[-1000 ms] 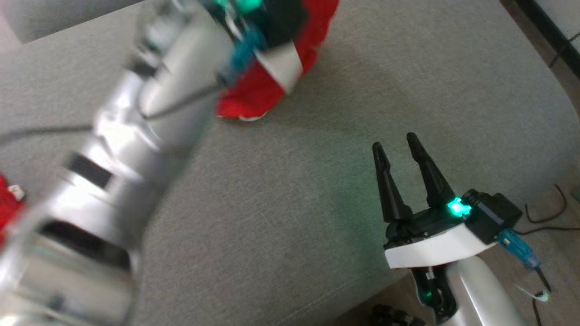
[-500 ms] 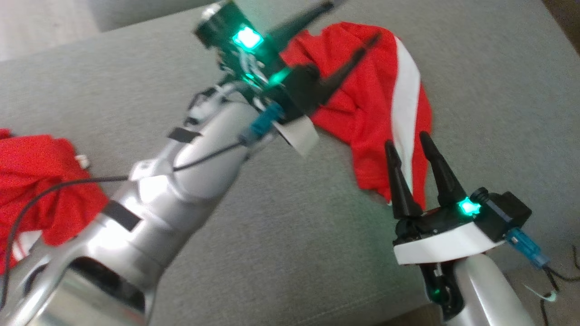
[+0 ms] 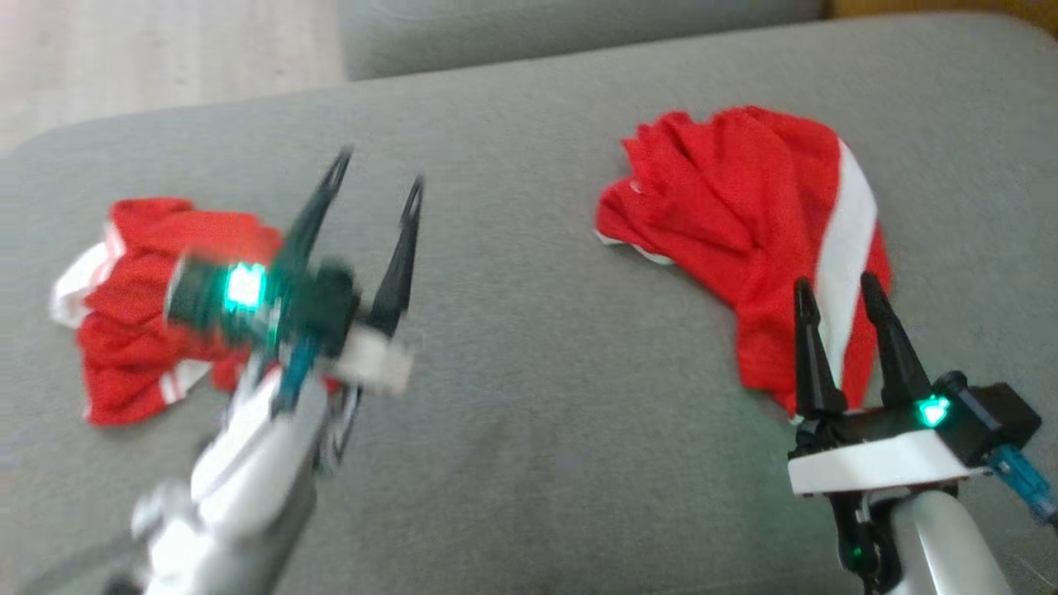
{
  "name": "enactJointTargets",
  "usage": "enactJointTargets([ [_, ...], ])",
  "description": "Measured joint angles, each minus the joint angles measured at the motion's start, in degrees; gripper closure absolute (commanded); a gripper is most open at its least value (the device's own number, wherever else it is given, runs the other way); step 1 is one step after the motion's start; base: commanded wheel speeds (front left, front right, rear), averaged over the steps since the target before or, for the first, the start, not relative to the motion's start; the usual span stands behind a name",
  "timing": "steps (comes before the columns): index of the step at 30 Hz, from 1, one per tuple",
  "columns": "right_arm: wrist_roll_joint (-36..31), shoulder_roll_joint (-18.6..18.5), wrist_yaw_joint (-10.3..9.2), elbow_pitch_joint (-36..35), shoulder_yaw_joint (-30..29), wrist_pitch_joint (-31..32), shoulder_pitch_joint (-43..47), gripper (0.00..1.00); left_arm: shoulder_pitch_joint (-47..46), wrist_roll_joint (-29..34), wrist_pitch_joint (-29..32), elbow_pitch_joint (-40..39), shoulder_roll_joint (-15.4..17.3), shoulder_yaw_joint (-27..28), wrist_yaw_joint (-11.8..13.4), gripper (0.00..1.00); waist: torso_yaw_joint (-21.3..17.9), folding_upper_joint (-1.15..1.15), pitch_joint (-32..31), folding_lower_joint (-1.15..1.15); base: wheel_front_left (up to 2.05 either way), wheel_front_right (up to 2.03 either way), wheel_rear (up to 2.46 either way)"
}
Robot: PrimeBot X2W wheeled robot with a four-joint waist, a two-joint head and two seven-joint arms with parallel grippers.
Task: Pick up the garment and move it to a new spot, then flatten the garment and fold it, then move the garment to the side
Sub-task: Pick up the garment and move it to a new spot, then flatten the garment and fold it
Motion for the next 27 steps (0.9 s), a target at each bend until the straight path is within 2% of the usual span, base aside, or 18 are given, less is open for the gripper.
enactJointTargets([
  [1,0.0,0.0,0.0,0.0,0.0,0.0,0.0,0.0,0.0,0.0,0.0,0.0,0.0,0.0,0.0,0.0,0.0,0.0,0.0,0.0,0.0,0.0,0.0],
  [7,-0.7,0.02,0.0,0.05,-0.4,0.0,1.91,0.0,15.06,-2.32,0.01,-5.31,-0.56,1.92,5.27,0.0,3.3,0.0,-2.3,-0.01,0.0,0.0,0.0],
  [10,-1.22,0.02,0.0,0.04,-0.36,0.01,2.07,0.0,20.0,-2.41,0.01,-7.25,-1.6,3.08,6.68,0.0,3.79,0.0,-2.76,-0.01,0.0,0.0,0.0],
  [16,-2.08,0.02,0.0,0.3,-0.27,0.0,2.19,0.0,21.36,-1.81,0.01,-9.27,-3.33,5.19,6.58,0.0,3.79,0.0,-2.27,0.0,0.0,0.0,0.0],
  [20,-3.3,0.07,0.0,0.43,-1.14,0.01,2.16,0.0,20.49,-0.83,0.01,-9.64,-3.61,5.92,5.58,0.0,3.59,0.0,-1.17,0.0,0.0,0.0,0.0],
  [23,-4.94,0.13,0.0,1.57,-6.47,0.01,0.29,0.0,18.89,-0.68,0.01,-9.69,-3.91,7.12,5.06,0.0,3.38,0.0,0.29,0.01,0.0,0.0,0.0],
  [27,-7.16,0.05,0.0,5.75,-13.36,0.01,-7.1,0.0,16.72,0.26,0.0,-9.99,-3.94,8.47,4.33,0.0,3.09,0.0,2.5,0.01,0.0,0.0,0.0],
])
